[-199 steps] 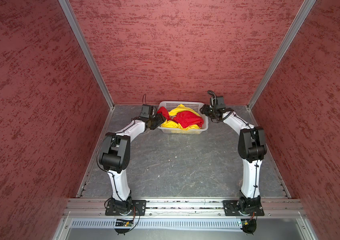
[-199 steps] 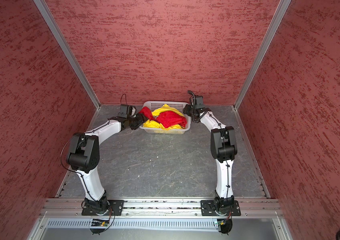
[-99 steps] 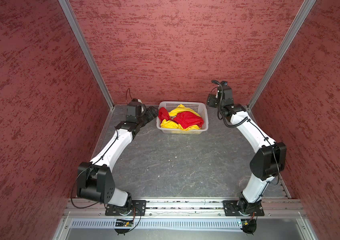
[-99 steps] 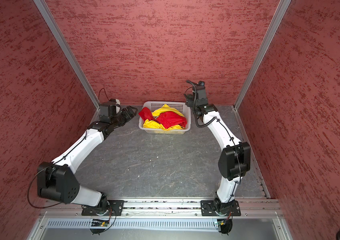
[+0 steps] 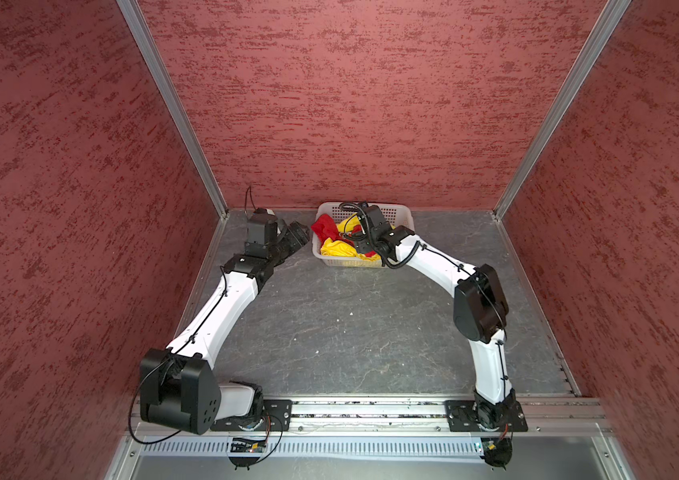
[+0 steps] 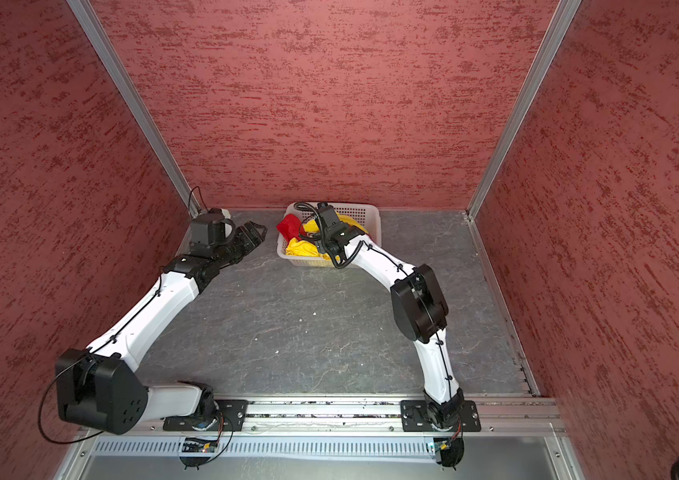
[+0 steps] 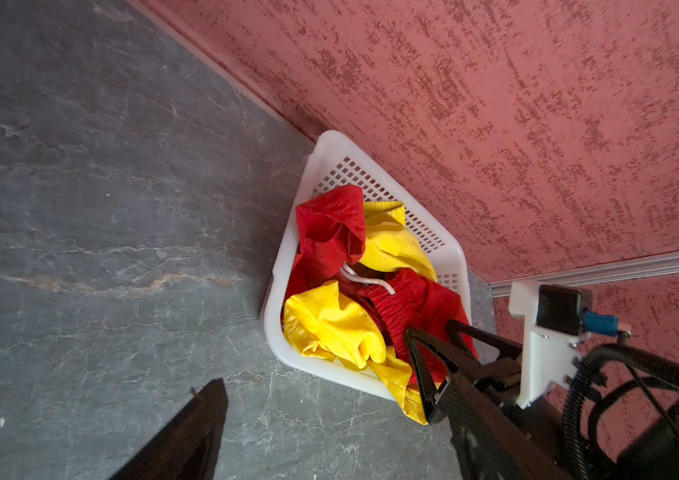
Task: Fold and stack the shorts
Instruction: 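Lower the right gripper into the basket and grasp the red shorts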
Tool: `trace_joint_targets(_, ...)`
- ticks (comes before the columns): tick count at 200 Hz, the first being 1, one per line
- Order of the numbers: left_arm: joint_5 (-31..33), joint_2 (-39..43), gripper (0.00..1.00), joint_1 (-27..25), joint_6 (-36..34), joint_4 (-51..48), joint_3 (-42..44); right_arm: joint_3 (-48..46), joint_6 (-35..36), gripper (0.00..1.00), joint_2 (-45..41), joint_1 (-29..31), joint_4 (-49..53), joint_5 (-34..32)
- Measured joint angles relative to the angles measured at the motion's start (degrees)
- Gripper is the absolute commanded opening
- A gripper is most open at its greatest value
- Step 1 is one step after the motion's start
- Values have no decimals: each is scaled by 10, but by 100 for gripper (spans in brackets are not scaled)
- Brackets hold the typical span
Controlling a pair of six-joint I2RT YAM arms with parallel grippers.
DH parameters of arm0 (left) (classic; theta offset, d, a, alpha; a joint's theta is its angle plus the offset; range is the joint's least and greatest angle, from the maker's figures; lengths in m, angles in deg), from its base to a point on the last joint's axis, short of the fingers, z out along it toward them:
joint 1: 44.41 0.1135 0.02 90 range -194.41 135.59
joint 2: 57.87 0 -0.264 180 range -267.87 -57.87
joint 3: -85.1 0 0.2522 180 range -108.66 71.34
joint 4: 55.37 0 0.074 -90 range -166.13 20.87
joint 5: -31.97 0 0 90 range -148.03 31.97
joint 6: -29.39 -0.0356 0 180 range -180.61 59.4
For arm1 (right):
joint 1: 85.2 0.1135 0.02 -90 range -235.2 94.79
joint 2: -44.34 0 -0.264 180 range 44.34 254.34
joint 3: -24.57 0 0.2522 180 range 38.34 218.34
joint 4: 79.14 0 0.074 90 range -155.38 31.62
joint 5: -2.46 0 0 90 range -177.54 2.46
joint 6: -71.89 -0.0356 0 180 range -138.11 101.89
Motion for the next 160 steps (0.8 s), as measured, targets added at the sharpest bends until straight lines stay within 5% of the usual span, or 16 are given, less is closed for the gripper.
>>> trace_joint_targets(31,-2,-1,83,-8,5,-5,12,36,0,60,26,-4,10,0)
trace_joint_targets(61,-5,-9,82,-13,9,-4,15,54,-7,12,31,-13,12,22)
trace_joint_targets(77,-6,-15,82,-15,9,-4,16,64,-17,0,35,-25,15,36)
trace_joint_targets(144,-8,-64,82,-16,8,-3,16,70,-30,1,31,-63,39,75)
trace_joint_targets(160,-13,-78,81,-16,8,0,16,70,-33,61,23,-63,45,82)
